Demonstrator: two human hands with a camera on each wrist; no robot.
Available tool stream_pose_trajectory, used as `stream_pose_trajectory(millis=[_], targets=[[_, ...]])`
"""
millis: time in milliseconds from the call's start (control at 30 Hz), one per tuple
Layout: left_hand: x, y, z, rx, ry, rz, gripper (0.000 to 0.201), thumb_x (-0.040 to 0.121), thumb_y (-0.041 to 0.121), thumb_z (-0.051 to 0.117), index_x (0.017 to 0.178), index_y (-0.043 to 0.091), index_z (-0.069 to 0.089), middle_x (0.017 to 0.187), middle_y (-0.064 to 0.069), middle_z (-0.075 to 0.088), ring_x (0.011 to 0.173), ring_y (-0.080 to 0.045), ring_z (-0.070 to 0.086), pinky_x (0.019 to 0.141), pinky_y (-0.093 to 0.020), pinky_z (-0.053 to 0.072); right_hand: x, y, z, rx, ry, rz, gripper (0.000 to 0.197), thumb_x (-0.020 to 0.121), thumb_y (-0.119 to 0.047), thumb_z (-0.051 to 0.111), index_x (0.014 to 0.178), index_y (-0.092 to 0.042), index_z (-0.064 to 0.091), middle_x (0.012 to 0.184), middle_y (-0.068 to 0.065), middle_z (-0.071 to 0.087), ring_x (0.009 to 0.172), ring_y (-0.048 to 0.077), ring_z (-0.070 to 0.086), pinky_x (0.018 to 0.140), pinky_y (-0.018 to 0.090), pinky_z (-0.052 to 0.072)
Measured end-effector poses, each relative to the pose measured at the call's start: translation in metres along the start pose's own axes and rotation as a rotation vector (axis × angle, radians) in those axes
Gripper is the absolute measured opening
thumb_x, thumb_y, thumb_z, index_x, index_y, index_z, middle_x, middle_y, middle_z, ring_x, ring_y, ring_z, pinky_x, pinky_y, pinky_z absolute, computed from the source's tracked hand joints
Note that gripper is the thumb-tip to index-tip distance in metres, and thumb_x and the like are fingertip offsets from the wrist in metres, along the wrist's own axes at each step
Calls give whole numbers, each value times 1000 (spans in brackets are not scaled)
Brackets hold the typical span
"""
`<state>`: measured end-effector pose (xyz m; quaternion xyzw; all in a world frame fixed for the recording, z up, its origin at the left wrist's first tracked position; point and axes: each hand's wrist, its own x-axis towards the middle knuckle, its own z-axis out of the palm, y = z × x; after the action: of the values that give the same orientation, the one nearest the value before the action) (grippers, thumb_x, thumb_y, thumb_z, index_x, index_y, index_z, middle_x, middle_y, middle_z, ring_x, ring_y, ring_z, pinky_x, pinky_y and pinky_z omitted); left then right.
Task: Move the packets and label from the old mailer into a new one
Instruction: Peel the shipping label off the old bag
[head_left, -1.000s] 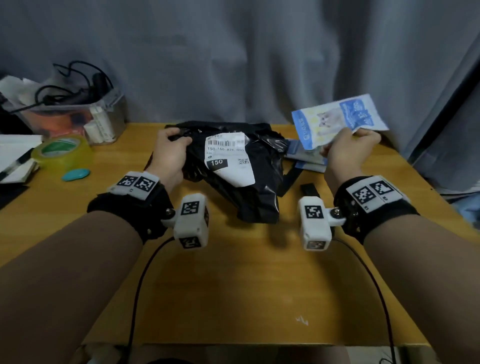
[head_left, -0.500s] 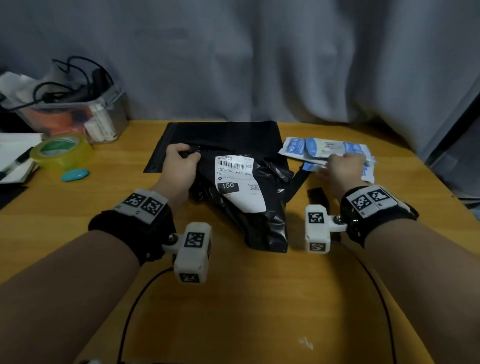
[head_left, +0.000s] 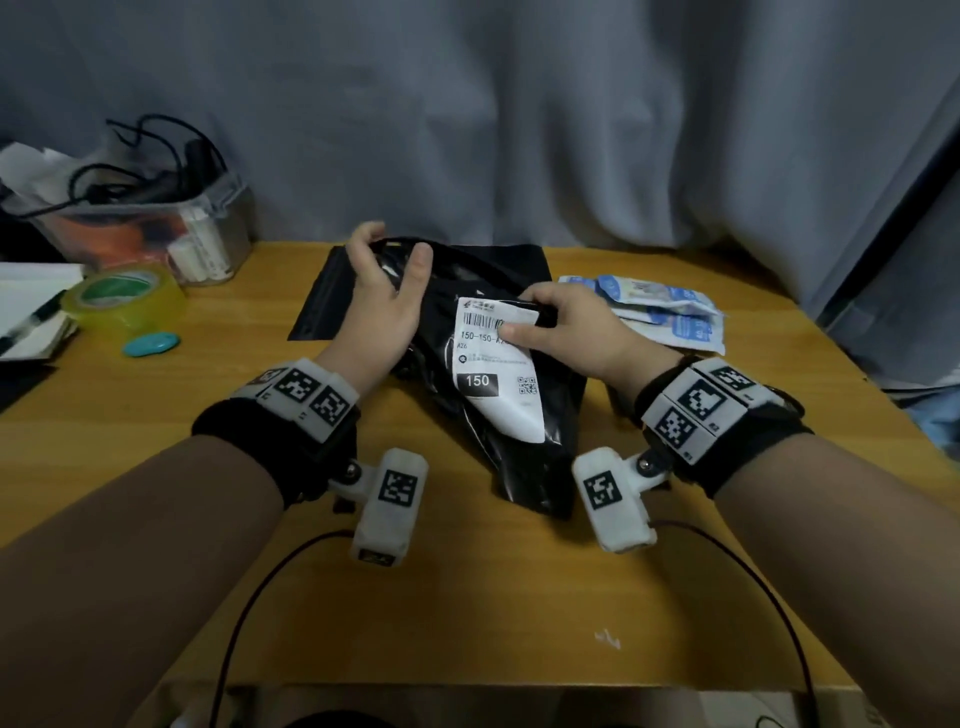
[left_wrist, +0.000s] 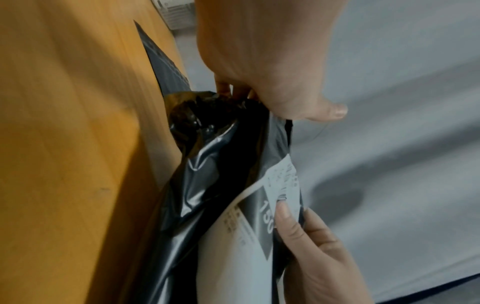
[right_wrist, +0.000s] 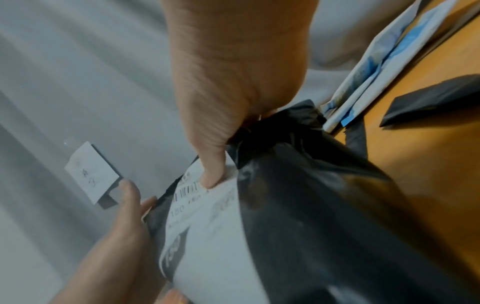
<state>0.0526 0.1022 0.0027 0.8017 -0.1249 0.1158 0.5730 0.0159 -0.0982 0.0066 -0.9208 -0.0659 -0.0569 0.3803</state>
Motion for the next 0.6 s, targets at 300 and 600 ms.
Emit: stream_pose_trajectory(millis=[300,600], targets=[[-10,-12,-37,125,-70,-392,98,74,83,31,137,8,37,107,0,60,105,-20,55,95,-30,42,-6,-29,-19,404,247,-52,8,85,-14,69,90,-8,67,81,3,69,71,10,65,70,27,56],[-29,-8,-40,-19,-161,-313,12,91,29,58,93,18,64,92,4,67,101,-21,62,76,-22,44,-9,-38,-23,356,402,-83,19,91,-25,59,84,-8,65,82,8,68,74,14,62,69,32,53]])
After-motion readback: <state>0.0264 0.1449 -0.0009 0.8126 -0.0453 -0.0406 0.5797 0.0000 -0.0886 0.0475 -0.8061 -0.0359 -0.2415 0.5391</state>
